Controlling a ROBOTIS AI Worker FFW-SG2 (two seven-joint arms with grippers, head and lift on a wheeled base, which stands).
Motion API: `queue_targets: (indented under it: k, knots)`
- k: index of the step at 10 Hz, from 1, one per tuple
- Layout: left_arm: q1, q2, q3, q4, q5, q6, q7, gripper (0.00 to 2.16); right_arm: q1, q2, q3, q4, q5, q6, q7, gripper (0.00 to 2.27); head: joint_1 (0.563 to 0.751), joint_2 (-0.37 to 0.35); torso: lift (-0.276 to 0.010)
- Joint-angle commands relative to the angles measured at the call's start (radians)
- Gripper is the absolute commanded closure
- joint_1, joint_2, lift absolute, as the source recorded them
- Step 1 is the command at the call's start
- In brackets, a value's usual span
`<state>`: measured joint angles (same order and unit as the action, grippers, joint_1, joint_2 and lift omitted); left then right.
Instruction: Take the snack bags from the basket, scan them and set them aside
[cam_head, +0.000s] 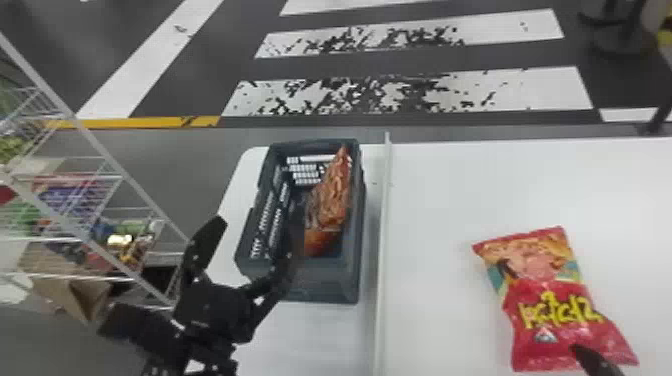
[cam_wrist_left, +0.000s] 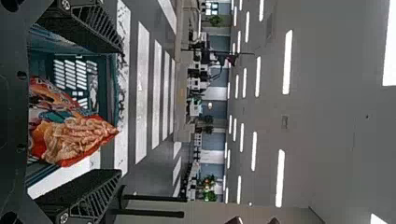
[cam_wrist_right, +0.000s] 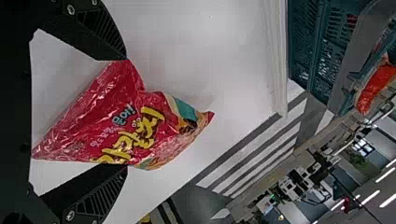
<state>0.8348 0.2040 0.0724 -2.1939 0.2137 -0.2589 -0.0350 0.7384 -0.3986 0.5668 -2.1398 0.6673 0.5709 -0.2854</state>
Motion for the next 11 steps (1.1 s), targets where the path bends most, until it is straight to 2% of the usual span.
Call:
queue_targets:
  k: [1, 4, 5, 7, 9, 10, 11]
  knots:
    - [-0.013, -0.001, -0.025, 0.003, -0.025, 0.004, 0.006, 0.08, -0.031, 0.003, 0.042, 0.009, 0.005, 0.064, 0.0, 0.11, 0.695, 0.245, -0.075]
    - [-0.019, 0.0, -0.046, 0.014, -0.043, 0.004, 0.007, 0.08, -0.113, 0.029, 0.096, 0.09, 0.003, 0.1, -0.009, 0.11, 0.695, 0.23, -0.075]
    - [-0.019, 0.008, -0.046, 0.014, -0.043, 0.007, 0.006, 0.08, -0.131, 0.046, 0.096, 0.116, 0.0, 0.097, -0.012, 0.11, 0.695, 0.231, -0.075]
    - [-0.023, 0.029, -0.046, 0.016, -0.034, 0.007, 0.004, 0.08, -0.171, 0.067, 0.107, 0.17, -0.002, 0.097, -0.032, 0.11, 0.695, 0.232, -0.075]
    - [-0.025, 0.063, -0.043, 0.016, -0.024, 0.025, -0.002, 0.08, -0.194, 0.067, 0.107, 0.207, 0.005, 0.091, -0.057, 0.11, 0.695, 0.23, -0.075]
    - [-0.031, 0.081, -0.039, 0.019, 0.0, 0.031, -0.006, 0.08, -0.198, 0.069, 0.104, 0.222, 0.006, 0.097, -0.08, 0.11, 0.695, 0.22, -0.075]
    - [-0.033, 0.086, -0.037, 0.017, 0.001, 0.044, -0.01, 0.08, -0.215, 0.078, 0.105, 0.25, 0.011, 0.116, -0.09, 0.13, 0.695, 0.21, -0.075]
